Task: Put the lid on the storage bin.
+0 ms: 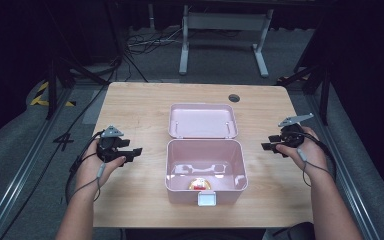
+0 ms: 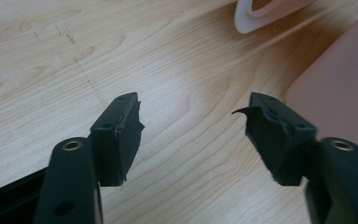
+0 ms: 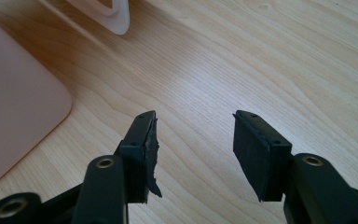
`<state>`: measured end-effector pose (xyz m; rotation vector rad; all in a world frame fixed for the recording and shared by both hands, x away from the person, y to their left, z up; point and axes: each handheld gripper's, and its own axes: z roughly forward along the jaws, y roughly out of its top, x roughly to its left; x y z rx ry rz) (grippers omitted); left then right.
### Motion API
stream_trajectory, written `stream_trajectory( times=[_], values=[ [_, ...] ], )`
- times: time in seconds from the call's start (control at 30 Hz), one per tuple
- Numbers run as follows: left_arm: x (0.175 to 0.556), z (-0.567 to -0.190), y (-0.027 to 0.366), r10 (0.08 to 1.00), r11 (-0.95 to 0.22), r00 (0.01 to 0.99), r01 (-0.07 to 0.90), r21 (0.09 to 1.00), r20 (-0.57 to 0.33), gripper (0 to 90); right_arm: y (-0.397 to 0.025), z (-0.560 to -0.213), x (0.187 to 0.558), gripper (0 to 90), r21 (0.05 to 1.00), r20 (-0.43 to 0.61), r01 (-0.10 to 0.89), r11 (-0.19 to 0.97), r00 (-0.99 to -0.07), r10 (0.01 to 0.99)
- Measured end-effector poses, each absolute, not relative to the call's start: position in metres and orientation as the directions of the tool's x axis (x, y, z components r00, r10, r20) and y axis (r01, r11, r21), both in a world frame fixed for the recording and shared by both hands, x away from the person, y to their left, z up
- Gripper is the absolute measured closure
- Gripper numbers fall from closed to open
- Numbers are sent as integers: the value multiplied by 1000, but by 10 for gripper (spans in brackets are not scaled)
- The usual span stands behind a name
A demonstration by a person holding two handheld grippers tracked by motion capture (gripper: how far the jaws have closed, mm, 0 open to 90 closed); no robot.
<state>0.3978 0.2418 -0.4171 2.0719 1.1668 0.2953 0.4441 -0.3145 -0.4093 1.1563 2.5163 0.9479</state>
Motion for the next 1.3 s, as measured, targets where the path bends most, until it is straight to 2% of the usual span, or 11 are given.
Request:
stream_trajectory(
  times=[0.43, 0.6, 0.73, 1.03, 1.17, 1.3],
  values=[
    [416, -387, 217, 763, -367, 639, 551, 750, -96, 347, -315, -416, 435, 470, 645, 61, 588, 488, -676, 735],
    [427, -373, 210, 748, -334, 651, 539, 773, -131, 347, -314, -420, 434, 465, 633, 55, 582, 510, -692, 720],
    [433, -367, 203, 738, -342, 664, 523, 781, -121, 347, -313, -420, 432, 465, 636, 53, 577, 512, -695, 717],
    [458, -363, 197, 747, -268, 642, 526, 807, -171, 347, -313, -419, 432, 461, 646, 54, 577, 501, -689, 723],
    [472, -364, 193, 759, -274, 633, 523, 807, -152, 348, -314, -418, 431, 461, 651, 47, 571, 501, -689, 723],
    [485, -366, 185, 758, -264, 629, 537, 801, -171, 348, -316, -417, 430, 462, 657, 47, 570, 493, -684, 728]
  ],
)
